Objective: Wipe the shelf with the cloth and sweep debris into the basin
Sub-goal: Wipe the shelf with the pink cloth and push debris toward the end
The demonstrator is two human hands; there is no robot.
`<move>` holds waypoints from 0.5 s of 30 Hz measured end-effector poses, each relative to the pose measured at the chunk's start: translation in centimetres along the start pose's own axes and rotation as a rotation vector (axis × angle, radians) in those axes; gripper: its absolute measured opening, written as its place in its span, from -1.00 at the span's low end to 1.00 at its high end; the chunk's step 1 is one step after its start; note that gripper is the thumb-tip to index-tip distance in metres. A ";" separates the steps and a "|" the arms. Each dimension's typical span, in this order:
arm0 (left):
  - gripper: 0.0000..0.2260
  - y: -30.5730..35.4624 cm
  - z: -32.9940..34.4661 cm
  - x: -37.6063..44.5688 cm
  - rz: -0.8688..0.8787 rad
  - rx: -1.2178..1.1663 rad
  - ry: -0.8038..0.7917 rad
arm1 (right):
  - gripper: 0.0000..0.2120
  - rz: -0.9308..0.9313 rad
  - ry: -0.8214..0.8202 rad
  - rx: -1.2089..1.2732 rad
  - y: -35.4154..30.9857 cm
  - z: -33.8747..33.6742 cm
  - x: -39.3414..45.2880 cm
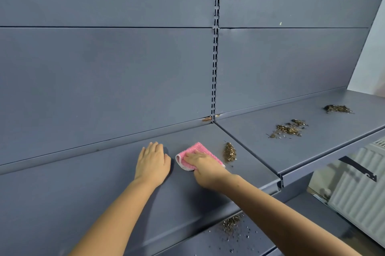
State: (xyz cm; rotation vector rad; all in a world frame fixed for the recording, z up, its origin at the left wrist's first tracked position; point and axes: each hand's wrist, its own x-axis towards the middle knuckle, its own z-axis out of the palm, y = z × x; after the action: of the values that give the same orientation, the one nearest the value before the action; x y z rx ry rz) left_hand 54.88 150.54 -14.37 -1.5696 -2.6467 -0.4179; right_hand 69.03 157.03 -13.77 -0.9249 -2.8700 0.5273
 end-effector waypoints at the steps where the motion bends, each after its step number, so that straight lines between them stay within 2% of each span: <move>1: -0.61 0.9 0.2 0.3 0.017 -0.003 -0.001 | -0.44 -0.008 0.000 -0.010 0.1 0.1 0.0; 5: -0.64 3.4 1.1 1.2 0.056 -0.032 -0.002 | -0.45 0.085 0.006 0.027 1.5 -0.4 0.3; 8: -0.62 4.5 1.4 1.8 0.068 -0.024 -0.007 | -0.68 0.220 0.025 0.044 3.8 -1.5 0.4; 11: -0.60 5.3 1.5 2.2 0.074 -0.024 -0.020 | -0.55 0.216 0.090 0.063 6.3 -2.5 0.0; 15: -0.60 6.3 1.8 2.5 0.084 -0.017 -0.026 | -0.54 0.289 0.125 0.061 9.9 -3.9 -0.3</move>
State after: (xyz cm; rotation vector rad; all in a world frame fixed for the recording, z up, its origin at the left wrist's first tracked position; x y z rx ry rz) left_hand 59.31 155.93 -14.35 -1.6954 -2.5915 -0.4191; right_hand 75.47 165.54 -13.56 -1.3217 -2.6087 0.5532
